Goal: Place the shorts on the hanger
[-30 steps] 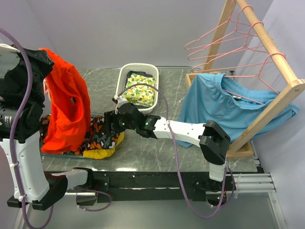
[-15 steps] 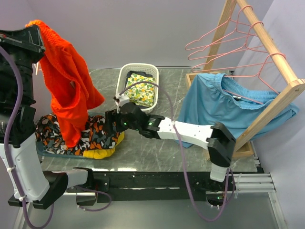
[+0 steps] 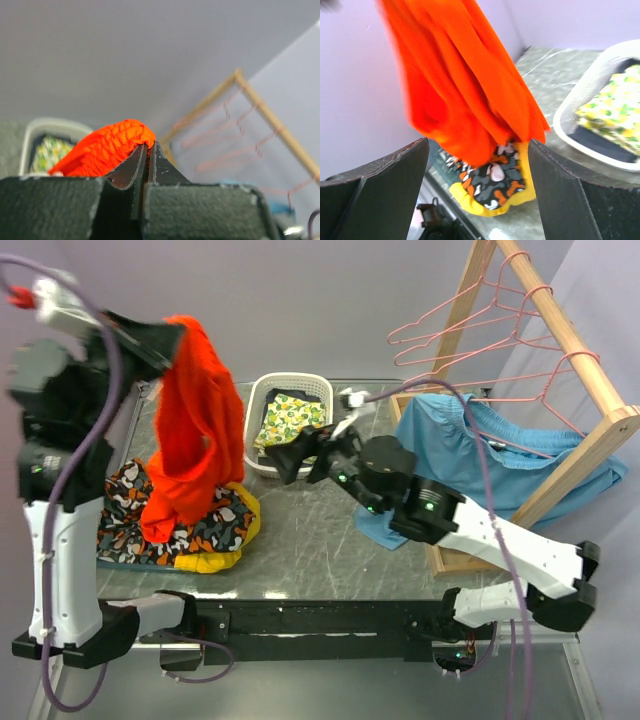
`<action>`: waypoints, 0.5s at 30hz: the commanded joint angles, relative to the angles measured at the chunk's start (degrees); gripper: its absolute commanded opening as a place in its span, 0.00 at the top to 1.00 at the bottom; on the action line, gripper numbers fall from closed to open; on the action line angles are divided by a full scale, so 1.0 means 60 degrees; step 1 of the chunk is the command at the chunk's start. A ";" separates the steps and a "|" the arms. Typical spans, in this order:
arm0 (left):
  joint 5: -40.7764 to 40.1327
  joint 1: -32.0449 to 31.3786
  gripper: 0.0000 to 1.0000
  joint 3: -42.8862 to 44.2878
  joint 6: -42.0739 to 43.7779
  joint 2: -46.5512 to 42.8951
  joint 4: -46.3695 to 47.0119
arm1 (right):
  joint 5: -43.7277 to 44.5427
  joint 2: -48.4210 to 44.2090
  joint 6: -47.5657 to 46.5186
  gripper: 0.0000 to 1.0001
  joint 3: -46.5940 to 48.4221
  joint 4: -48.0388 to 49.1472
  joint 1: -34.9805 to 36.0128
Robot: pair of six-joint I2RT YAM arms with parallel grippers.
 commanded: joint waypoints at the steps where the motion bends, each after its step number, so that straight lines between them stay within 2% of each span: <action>1: 0.0175 -0.1273 0.99 -0.2244 0.0079 -0.0664 0.0617 | 0.1211 -0.0807 -0.0242 0.13 -0.0617 -0.0535 0.0063; 4: -0.0006 -0.2358 0.99 -0.4504 0.0037 -0.1045 0.0997 | 0.1577 -0.1261 -0.0009 0.13 -0.1437 -0.0608 0.0063; 6: -0.0153 -0.3485 0.99 -0.5936 -0.0023 -0.1046 0.1480 | 0.1885 -0.1497 0.0283 0.13 -0.2065 -0.0827 0.0048; 8: -0.0868 -0.4537 0.99 -0.6485 0.0065 -0.0739 0.1365 | 0.2353 -0.1805 0.0707 0.13 -0.2681 -0.1192 0.0048; 11: -0.0945 -0.4836 0.98 -0.7642 0.0036 -0.0607 0.1466 | 0.2794 -0.2244 0.1293 0.12 -0.3806 -0.1443 0.0034; 13: -0.0901 -0.4894 0.85 -0.8258 0.0006 -0.0461 0.1628 | 0.2853 -0.2478 0.1631 0.12 -0.4410 -0.1458 0.0048; 14: -0.1016 -0.4939 0.73 -0.8318 0.0064 -0.0344 0.1468 | 0.2752 -0.2508 0.1937 0.12 -0.4950 -0.1357 0.0048; 15: -0.1105 -0.4983 0.57 -0.8318 0.0210 -0.0241 0.1278 | 0.2736 -0.2538 0.2071 0.12 -0.5187 -0.1341 0.0034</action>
